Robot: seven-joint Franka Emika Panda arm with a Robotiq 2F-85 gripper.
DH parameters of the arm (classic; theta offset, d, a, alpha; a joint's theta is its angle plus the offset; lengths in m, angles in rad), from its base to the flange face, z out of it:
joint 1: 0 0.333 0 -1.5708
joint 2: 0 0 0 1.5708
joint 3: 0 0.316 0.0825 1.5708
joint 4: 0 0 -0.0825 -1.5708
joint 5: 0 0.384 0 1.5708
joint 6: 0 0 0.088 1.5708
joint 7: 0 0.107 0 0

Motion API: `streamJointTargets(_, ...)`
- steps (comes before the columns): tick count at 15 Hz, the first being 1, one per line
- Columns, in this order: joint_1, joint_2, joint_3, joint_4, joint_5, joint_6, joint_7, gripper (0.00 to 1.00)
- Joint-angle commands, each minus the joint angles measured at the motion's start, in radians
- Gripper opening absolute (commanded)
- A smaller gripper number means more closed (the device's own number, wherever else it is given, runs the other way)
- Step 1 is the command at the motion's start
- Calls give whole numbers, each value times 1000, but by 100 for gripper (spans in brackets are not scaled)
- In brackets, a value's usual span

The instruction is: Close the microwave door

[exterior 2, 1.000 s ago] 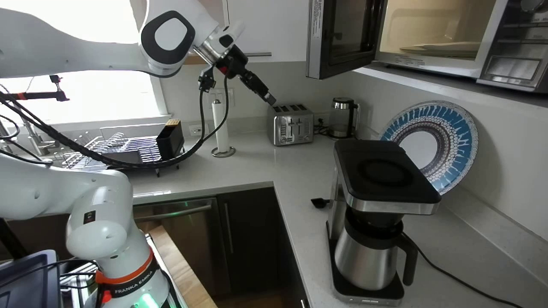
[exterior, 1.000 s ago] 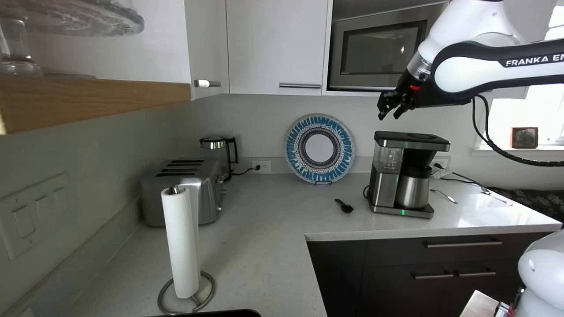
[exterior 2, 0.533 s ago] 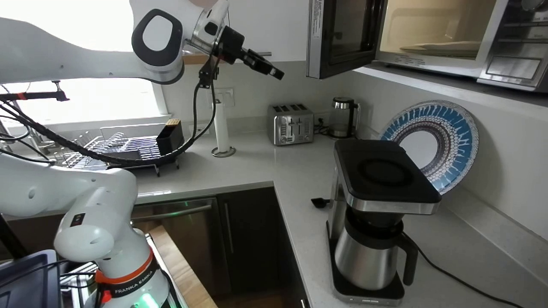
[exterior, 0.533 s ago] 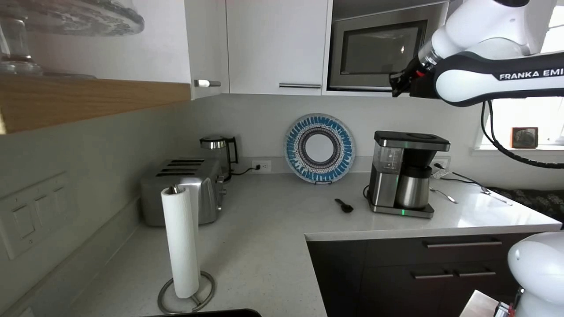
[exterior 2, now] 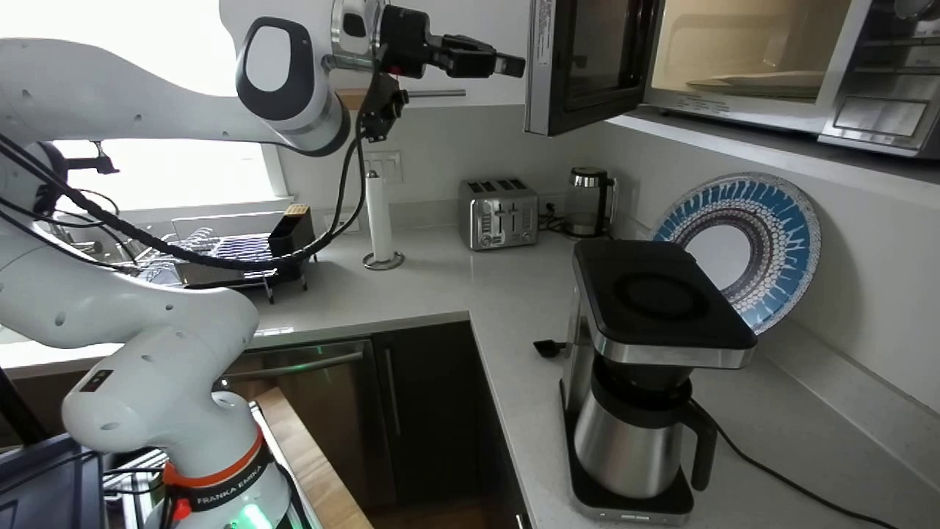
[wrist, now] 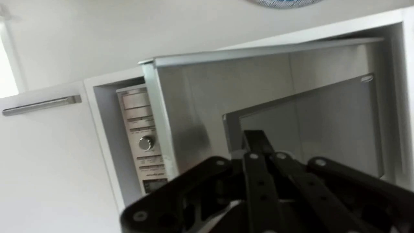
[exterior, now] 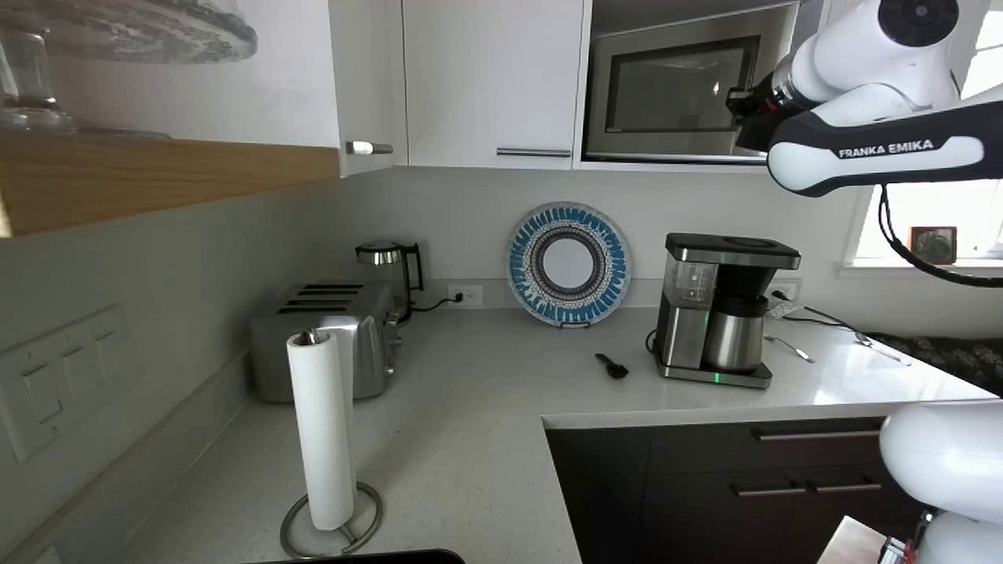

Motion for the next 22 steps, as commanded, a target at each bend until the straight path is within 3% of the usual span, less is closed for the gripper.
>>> streamJointTargets(1, -267, -17, 117, 1, -25, 115, 137, 0)
streamJointTargets(4, -484, -32, 228, 15, -24, 192, 197, 0)
streamJointTargets(5, -548, -42, 278, 18, 67, 205, 132, 0)
streamJointTargets(8, -678, -36, 371, 48, 122, 238, 73, 0)
streamJointTargets(15, -769, 110, 489, 135, 180, 358, -247, 0)
streamJointTargets(20, -742, 306, 476, 221, 180, 351, -438, 0)
streamJointTargets(21, -754, 193, 484, 166, 223, 323, -404, 1)
streamJointTargets(22, -752, 230, 482, 183, 219, 326, -427, 1)
